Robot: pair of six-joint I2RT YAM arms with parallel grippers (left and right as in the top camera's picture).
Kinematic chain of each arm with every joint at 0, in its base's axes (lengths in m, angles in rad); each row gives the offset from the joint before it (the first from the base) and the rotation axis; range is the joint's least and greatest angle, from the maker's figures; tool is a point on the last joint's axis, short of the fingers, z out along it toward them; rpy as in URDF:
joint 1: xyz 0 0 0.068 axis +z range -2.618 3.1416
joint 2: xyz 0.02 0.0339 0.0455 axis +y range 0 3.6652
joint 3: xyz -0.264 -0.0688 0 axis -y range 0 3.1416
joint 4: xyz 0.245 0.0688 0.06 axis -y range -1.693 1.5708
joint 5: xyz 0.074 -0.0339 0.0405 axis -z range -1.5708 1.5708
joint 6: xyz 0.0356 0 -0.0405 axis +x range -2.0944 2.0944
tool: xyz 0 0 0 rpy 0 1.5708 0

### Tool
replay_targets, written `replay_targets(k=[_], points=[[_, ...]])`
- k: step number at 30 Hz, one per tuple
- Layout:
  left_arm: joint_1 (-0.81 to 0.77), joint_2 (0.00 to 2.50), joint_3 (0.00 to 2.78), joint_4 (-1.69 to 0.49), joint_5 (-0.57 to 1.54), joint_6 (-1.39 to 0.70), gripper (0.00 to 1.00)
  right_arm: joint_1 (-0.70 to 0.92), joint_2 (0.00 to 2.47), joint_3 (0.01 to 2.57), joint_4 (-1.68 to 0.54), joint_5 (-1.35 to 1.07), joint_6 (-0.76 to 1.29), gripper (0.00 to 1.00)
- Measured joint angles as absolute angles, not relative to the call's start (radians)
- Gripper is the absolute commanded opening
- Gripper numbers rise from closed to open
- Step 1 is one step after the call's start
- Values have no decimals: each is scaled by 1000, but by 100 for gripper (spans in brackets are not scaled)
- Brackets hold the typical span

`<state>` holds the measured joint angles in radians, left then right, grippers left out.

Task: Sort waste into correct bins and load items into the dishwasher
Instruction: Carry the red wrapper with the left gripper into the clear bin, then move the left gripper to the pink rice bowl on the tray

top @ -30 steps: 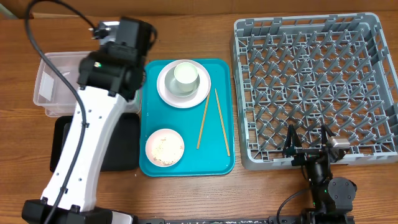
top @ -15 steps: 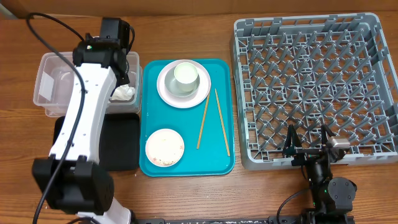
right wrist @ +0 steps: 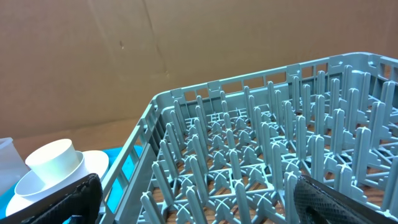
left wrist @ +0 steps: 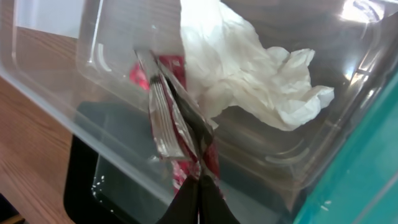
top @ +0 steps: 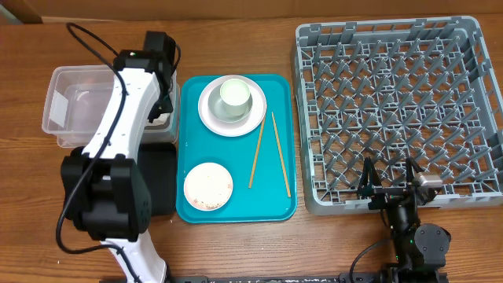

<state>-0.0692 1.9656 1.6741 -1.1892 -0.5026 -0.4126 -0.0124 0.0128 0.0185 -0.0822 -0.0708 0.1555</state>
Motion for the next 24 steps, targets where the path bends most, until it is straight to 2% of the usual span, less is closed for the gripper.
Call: replay_targets(k=[2, 7, 13, 14, 16, 18, 22, 24], points=[[-65, 1979, 1674, -1185, -495, -413, 7, -12, 13, 19, -83, -71, 156, 100], [-43, 1985, 1673, -1172, -439, -416, 25, -12, 13, 19, -82, -71, 156, 100], [-22, 1985, 1673, -1167, -389, -408, 32, -12, 13, 19, -82, -71, 156, 100], [-19, 1985, 1673, -1166, -381, -408, 36, -12, 13, 19, -82, -71, 156, 100], [-11, 1985, 1673, -1166, -360, -403, 49, -12, 13, 19, -82, -71, 155, 100], [0, 1985, 1673, -1165, -319, -381, 83, -12, 13, 19, -83, -71, 156, 100], [19, 1979, 1673, -1158, -230, -328, 98, -12, 13, 19, -82, -71, 156, 100], [29, 1963, 1673, -1153, -175, -298, 100, -12, 13, 19, -82, -71, 156, 100]])
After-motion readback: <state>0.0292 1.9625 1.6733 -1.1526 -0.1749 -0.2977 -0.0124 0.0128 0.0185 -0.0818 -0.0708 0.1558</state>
